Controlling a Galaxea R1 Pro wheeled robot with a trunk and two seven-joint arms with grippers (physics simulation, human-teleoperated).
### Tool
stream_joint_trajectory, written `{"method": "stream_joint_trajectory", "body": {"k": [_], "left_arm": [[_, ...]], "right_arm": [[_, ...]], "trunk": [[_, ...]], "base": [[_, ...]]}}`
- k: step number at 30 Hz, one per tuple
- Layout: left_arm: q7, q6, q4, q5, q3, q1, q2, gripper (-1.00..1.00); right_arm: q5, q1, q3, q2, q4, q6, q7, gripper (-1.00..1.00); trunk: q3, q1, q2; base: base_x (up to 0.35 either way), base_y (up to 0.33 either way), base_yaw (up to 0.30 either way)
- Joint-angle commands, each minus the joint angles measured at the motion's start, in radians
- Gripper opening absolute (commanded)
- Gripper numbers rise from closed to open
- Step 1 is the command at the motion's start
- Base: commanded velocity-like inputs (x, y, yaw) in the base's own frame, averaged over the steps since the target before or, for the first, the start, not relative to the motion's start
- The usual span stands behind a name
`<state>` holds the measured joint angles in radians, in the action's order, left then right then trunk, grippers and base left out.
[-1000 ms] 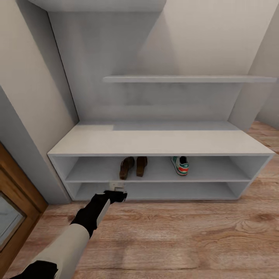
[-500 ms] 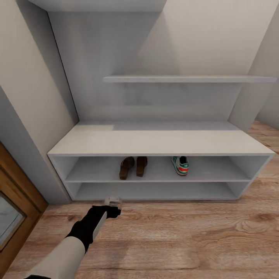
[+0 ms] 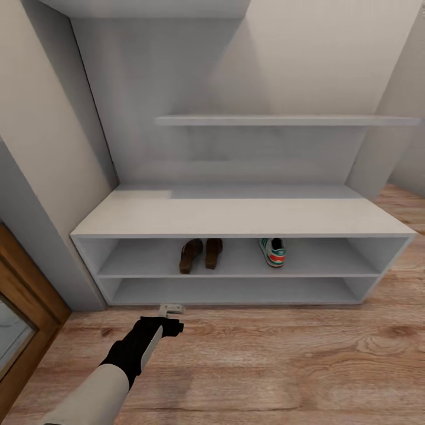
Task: Pick up the two gym shoes and the two sandals from the corridor floor and place them onto the hallstand (shoe rack) in the corridor, making sure they are on the rack and not on the floor. Arrange them so the two gym shoes are next to each other and the two sandals are next to each other.
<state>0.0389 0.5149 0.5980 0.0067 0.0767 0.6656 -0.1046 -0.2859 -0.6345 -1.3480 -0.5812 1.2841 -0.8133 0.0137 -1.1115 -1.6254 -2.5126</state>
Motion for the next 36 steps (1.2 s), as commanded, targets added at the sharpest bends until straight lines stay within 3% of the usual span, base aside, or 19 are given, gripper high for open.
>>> {"method": "stream_joint_trajectory", "body": {"k": [1, 12, 22, 36], "left_arm": [[0.004, 0.006, 0.002, 0.001, 0.003, 0.000, 0.000, 1.00], [0.004, 0.006, 0.002, 0.001, 0.003, 0.000, 0.000, 1.00], [0.004, 0.005, 0.002, 0.001, 0.003, 0.000, 0.000, 1.00], [0.004, 0.005, 0.002, 0.001, 0.003, 0.000, 0.000, 1.00]], "right_arm": [[0.000, -0.001, 0.000, 0.000, 0.000, -0.004, 0.002, -1.00], [0.000, -0.001, 0.000, 0.000, 0.001, -0.004, 0.002, -1.00], [0.000, -0.001, 0.000, 0.000, 0.001, -0.004, 0.002, -1.00], [-0.001, -0.001, 0.001, 0.000, 0.000, -0.004, 0.002, -1.00]], "trunk": [[-0.001, 0.000, 0.000], [-0.001, 0.000, 0.000], [-0.001, 0.000, 0.000], [-0.001, 0.000, 0.000]], "base": [[0.000, -0.251, 0.000], [-0.012, -0.323, 0.000], [-0.183, -0.274, 0.000], [-0.221, -0.120, 0.000]]}}
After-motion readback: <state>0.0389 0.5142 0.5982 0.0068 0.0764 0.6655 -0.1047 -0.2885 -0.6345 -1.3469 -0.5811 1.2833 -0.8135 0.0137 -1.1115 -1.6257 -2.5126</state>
